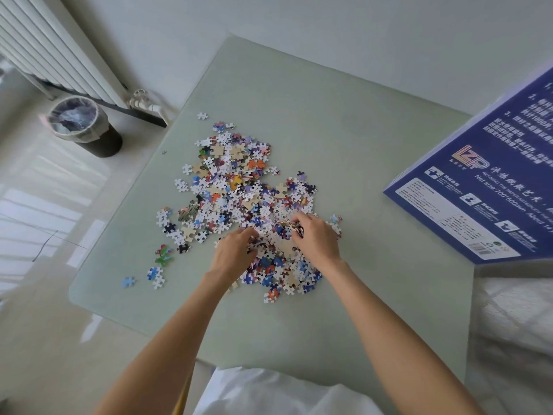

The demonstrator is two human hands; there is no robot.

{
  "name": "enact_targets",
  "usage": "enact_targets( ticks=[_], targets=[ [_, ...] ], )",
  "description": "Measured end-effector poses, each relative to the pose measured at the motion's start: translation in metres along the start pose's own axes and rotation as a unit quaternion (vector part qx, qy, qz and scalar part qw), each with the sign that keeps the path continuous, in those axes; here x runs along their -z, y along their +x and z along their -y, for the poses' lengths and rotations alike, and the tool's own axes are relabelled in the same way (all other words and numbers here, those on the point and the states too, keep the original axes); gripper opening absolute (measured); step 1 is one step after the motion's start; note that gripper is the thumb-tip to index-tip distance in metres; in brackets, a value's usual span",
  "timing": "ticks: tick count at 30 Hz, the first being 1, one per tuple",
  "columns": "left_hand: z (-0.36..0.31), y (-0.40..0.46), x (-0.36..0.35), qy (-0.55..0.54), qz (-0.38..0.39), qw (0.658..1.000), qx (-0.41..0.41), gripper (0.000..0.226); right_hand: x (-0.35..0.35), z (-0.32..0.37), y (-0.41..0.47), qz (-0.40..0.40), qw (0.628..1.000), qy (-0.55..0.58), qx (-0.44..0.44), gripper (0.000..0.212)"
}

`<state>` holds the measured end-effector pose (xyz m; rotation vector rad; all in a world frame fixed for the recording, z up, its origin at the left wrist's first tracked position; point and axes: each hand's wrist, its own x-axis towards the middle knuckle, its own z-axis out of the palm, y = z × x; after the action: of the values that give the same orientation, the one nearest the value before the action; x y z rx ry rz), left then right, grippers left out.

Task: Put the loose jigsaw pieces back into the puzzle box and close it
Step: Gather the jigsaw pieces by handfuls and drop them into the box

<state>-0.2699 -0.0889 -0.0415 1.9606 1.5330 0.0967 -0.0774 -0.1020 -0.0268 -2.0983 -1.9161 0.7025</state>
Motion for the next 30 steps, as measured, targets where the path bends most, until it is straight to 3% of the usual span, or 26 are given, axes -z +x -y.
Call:
enact_targets(
  ticks=[7,12,16,24,30],
  targets=[
    [0.002,-0.006,0.013,-0.069,-0.020,0.997,-0.012,0.026,0.018,-0.003,-0.024,-0.053,0.996,0.071,-0.020,0.024],
    [-0.006,-0.015,0.023,-0.068,-0.020,0.997,-0.034,0.024,0.022,-0.019,-0.041,-0.016,0.996,0.068,-0.048,0.030],
    [-0.038,-0.013,0.040,-0.084,-0.039,0.993,-0.073,0.025,0.055,-0.020,-0.060,-0.030,0.989,0.130,-0.059,0.030],
    [-0.170,0.009,0.085,-0.186,-0.058,0.959,-0.205,0.022,0.207,-0.024,-0.099,-0.131,0.938,0.318,-0.046,0.022],
    [-0.332,0.045,0.129,-0.164,-0.055,0.888,-0.427,0.023,0.345,-0.055,-0.115,-0.294,0.906,0.304,-0.035,0.016]
  ],
)
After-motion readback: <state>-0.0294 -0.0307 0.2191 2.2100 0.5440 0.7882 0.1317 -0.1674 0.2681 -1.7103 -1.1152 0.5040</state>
